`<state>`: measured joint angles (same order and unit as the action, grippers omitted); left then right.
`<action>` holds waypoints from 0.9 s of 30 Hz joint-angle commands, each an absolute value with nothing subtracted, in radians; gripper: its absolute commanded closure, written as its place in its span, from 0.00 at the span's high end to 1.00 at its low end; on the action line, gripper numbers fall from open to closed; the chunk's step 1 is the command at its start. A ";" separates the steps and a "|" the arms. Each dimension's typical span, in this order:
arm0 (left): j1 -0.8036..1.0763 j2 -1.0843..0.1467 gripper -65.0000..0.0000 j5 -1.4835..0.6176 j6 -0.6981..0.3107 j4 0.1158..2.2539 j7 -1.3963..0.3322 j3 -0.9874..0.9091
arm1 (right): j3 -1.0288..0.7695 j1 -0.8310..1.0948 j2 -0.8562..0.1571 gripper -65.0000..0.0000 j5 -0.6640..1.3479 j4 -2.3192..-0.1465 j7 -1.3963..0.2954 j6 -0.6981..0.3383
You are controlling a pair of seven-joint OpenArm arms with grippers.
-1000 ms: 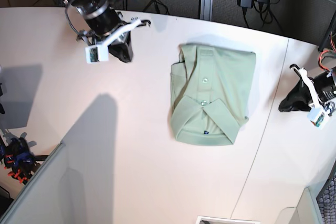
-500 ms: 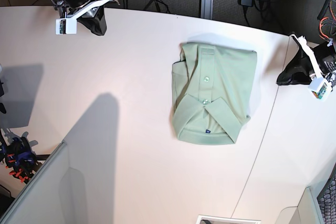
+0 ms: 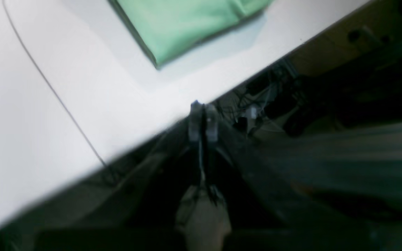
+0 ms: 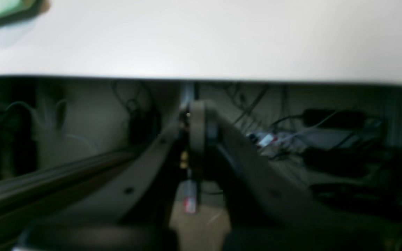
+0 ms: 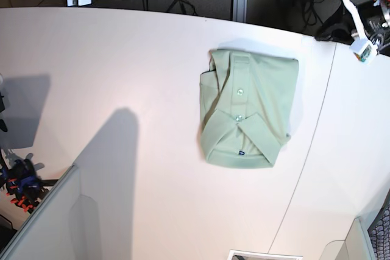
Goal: Fold the T-shirt properly
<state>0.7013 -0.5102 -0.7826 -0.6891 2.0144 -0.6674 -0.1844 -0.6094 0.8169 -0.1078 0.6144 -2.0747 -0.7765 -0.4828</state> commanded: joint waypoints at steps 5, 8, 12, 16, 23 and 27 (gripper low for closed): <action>0.846 -0.521 0.00 -0.706 -0.698 1.988 -0.651 -0.191 | -0.598 0.927 -0.113 0.00 0.630 -2.066 -0.762 -0.487; 0.879 -0.510 0.00 -0.643 -0.698 1.884 -0.639 -0.189 | -0.572 0.958 -0.117 0.00 0.628 -1.985 -0.756 -0.486; 0.868 -0.469 0.00 -0.579 -0.660 1.681 -0.602 -0.189 | -0.517 0.940 -0.144 0.00 0.611 -1.796 -0.712 -0.486; 0.797 -0.440 0.00 -0.473 -0.558 1.456 -0.535 -0.161 | -0.434 0.843 -0.189 0.00 0.498 -1.584 -0.694 -0.474; 0.494 -0.437 0.00 -0.398 -0.422 0.947 -0.490 0.065 | -0.358 0.576 -0.236 0.00 0.403 -1.163 -0.692 -0.463; 0.288 -0.411 0.00 -0.384 -0.376 0.648 -0.390 0.292 | -0.359 0.414 -0.232 0.00 0.398 -0.955 -0.686 -0.440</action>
<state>0.2806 -0.3943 -0.3885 -0.3737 0.6380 -0.3752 0.3000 -0.3542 0.4057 -0.2218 0.3920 -0.9447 -0.6838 -0.4400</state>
